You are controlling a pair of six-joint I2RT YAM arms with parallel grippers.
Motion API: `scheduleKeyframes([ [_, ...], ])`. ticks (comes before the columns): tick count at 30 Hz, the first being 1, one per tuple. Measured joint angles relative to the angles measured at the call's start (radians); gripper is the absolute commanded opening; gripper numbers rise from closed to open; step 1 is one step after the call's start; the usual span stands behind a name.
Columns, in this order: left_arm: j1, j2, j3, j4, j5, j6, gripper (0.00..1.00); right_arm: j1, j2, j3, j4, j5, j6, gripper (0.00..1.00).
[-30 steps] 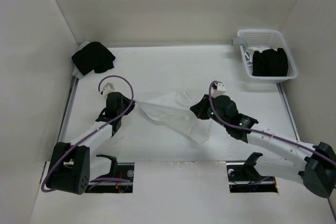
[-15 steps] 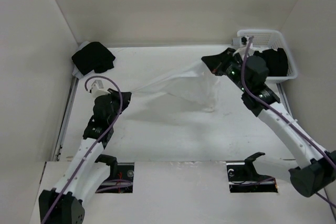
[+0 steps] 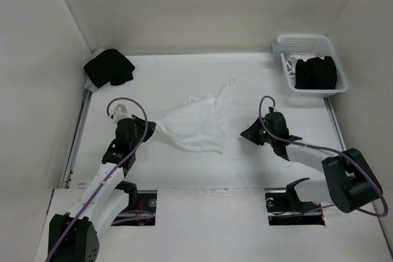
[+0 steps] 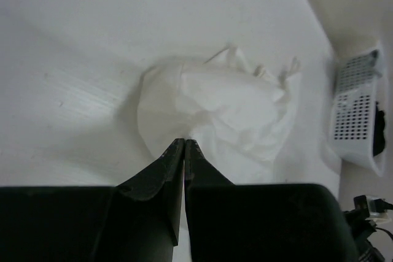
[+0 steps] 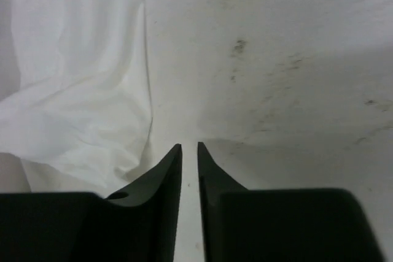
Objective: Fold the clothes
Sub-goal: Flatten the tank top out
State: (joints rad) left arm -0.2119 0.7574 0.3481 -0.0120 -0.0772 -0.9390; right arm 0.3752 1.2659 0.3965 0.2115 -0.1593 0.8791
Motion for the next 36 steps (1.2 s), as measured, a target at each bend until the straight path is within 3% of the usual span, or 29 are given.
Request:
scheduleKeyframes([
  [4,0.001,0.065,-0.042,0.000,0.003,-0.001,0.01,-0.026,0.021,-0.010,0.076,0.013,0.016,0.43],
  [6,0.003,0.079,-0.043,0.009,0.003,0.000,0.01,-0.013,-0.002,-0.010,0.102,0.035,0.016,0.45],
  [8,0.010,0.081,-0.043,0.024,0.003,0.000,0.01,0.029,-0.052,-0.016,0.099,0.083,0.013,0.38],
  [12,0.022,0.084,-0.043,0.046,0.003,0.005,0.02,0.238,-0.127,-0.018,0.050,0.174,0.011,0.24],
  [14,0.025,0.086,-0.044,0.054,0.003,0.007,0.02,0.365,-0.126,-0.018,0.020,0.211,0.032,0.28],
  [16,0.028,0.087,-0.048,0.065,0.005,0.008,0.02,0.471,-0.113,-0.018,-0.008,0.243,0.067,0.39],
  [18,0.028,0.089,-0.054,0.077,0.010,0.008,0.02,0.526,-0.089,-0.018,-0.017,0.277,0.106,0.44],
  [22,0.029,0.091,-0.056,0.084,0.023,0.008,0.02,0.555,-0.026,-0.019,-0.005,0.330,0.180,0.46],
  [29,0.036,0.091,-0.057,0.091,0.043,0.011,0.02,0.556,0.093,-0.020,0.095,0.354,0.272,0.37],
  [36,0.044,0.089,-0.071,0.093,0.053,0.014,0.02,0.556,0.107,-0.053,0.164,0.353,0.349,0.37],
])
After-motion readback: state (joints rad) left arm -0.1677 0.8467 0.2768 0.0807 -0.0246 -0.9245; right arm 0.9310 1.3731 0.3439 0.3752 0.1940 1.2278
